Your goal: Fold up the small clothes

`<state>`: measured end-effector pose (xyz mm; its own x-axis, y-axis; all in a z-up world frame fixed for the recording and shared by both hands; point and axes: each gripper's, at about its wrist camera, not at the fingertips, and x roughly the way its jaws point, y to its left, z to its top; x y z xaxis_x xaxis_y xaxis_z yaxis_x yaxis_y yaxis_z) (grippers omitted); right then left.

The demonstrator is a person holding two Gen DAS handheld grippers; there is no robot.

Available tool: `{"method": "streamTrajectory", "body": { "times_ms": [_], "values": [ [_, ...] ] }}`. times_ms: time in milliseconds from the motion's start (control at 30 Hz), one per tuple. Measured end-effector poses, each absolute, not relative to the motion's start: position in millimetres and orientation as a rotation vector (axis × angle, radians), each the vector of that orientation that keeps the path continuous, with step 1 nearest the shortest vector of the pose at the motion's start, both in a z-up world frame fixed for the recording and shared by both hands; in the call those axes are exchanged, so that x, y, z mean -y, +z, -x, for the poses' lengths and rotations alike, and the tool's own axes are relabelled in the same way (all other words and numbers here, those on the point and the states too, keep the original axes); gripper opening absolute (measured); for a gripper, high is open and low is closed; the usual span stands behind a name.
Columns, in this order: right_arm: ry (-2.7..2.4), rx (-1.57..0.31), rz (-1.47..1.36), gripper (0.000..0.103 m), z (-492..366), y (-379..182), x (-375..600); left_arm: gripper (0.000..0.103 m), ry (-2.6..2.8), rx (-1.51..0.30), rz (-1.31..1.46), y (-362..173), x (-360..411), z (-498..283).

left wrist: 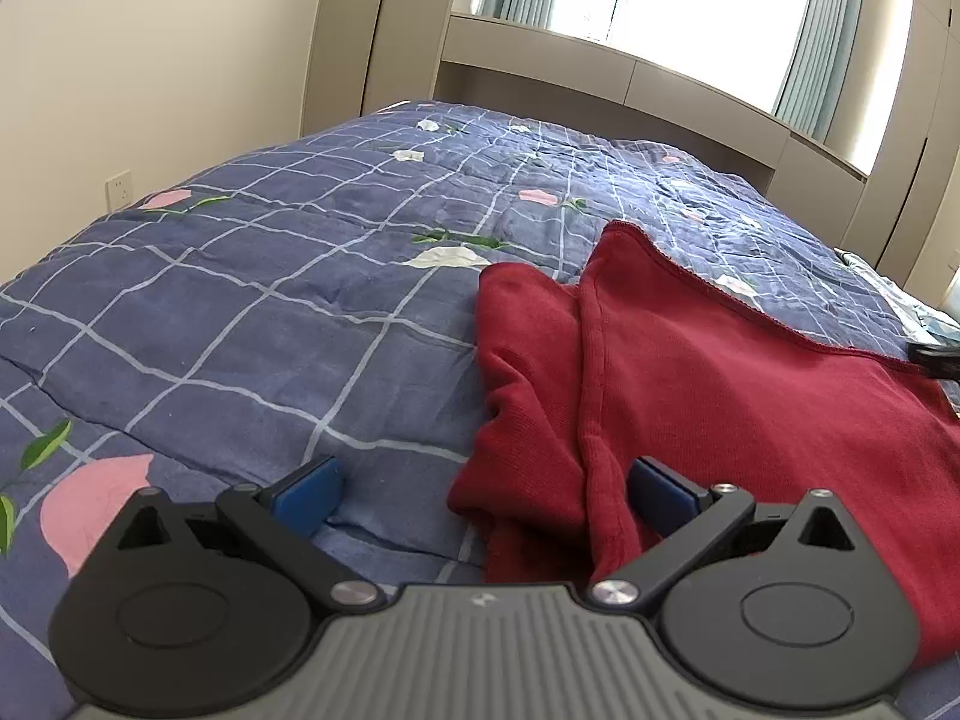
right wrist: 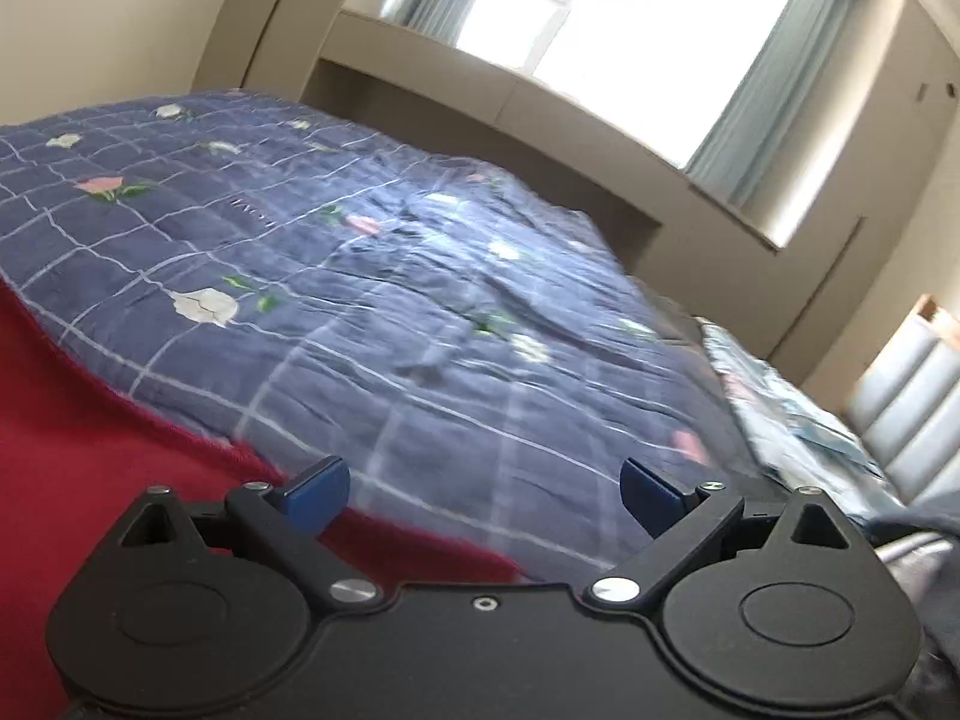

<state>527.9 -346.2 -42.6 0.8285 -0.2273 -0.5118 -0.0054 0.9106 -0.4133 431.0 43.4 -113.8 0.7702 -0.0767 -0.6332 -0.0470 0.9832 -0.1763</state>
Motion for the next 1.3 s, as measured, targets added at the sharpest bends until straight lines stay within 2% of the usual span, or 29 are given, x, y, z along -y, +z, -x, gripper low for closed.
{"method": "streamTrajectory", "body": {
  "times_ms": [100,233,400,467,567,967,1300],
  "values": [
    [-0.059,-0.585,0.37,0.102,-485.5,-29.0,340.6,0.103,-0.017,-0.692,0.189,-113.8,-43.6,-430.7],
    [0.012,-0.581,0.325,0.102,-443.6,-25.1,304.3,0.103,-0.017,-0.69,0.191,-113.6,-43.6,-430.7],
    [-0.015,-0.579,0.381,0.102,-409.3,-50.1,259.6,0.103,-0.017,-0.69,0.191,-113.5,-43.6,-430.7],
    [-0.051,-0.589,0.429,0.102,-404.5,-68.8,251.6,0.103,-0.017,-0.69,0.191,-113.5,-43.5,-430.6],
    [-0.093,-0.54,0.34,0.102,-394.4,-83.8,256.3,0.103,-0.017,-0.69,0.19,-113.5,-43.4,-430.7],
    [-0.034,-0.504,0.282,0.102,-372.4,-64.8,231.3,0.103,-0.017,-0.69,0.189,-113.6,-43.7,-430.8],
    [-0.037,-0.546,0.354,0.102,-370.0,-90.6,213.4,0.103,-0.017,-0.689,0.191,-113.9,-43.9,-430.8]
  ]
}}
